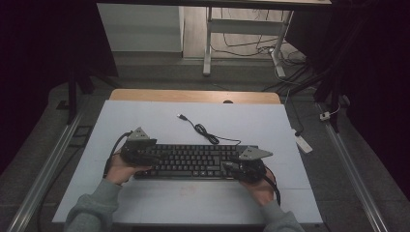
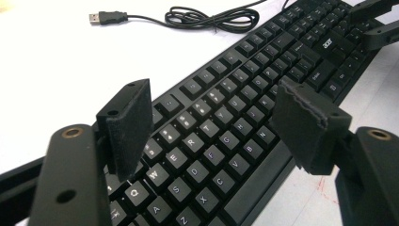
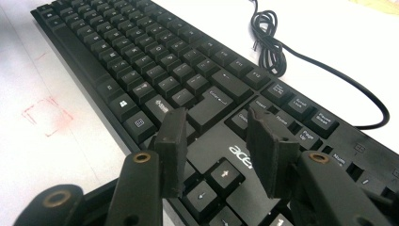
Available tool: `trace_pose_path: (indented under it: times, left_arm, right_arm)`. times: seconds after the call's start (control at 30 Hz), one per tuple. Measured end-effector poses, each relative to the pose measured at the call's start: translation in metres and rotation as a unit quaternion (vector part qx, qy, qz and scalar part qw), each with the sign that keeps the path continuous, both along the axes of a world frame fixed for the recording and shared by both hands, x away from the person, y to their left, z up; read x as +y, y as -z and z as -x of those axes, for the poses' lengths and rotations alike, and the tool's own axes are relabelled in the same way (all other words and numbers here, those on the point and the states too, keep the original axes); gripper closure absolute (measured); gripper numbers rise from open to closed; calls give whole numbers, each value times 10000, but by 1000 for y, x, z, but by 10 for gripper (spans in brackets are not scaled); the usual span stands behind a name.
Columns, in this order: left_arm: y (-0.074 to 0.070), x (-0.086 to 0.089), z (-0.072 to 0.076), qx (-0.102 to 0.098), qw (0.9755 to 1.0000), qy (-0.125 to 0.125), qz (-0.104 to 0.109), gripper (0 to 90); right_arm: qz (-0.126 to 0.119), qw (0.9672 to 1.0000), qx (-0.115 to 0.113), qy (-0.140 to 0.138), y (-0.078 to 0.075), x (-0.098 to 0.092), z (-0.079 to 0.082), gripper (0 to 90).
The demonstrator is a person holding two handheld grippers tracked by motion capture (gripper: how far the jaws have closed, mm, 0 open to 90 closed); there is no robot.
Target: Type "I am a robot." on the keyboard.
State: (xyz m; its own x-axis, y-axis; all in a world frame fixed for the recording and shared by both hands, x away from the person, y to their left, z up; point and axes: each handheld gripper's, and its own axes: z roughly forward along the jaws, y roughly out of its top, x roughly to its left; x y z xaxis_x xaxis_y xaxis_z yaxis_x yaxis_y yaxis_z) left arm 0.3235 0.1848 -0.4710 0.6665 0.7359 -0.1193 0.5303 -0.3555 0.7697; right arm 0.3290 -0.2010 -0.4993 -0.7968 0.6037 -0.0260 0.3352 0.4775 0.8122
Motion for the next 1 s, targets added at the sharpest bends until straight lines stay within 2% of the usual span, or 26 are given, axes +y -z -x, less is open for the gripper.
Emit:
trace_pose_path:
  times: [0.2, 0.5, 0.7, 0.9, 1.0]
  left_arm:
    - [0, 3, -1, 16, 10000, -17, 83, 287]
    - [1, 3, -1, 34, 10000, -19, 49, 284]
    - [2, 3, -1, 45, 10000, -22, 19, 283]
    - [2, 3, -1, 52, 10000, -19, 3, 282]
    - [3, 3, -1, 62, 10000, -10, -19, 282]
  right_arm:
    - [10, 10000, -8, -52, 0, 4, -1, 584]
    - [-49, 9997, -31, -217, -4, 19, -2, 595]
    - [6, 9991, -2, -434, -6, 37, -4, 703]
    - [94, 9974, 33, -714, -6, 58, -7, 879]
    - [219, 9964, 113, -812, -4, 70, -10, 896]
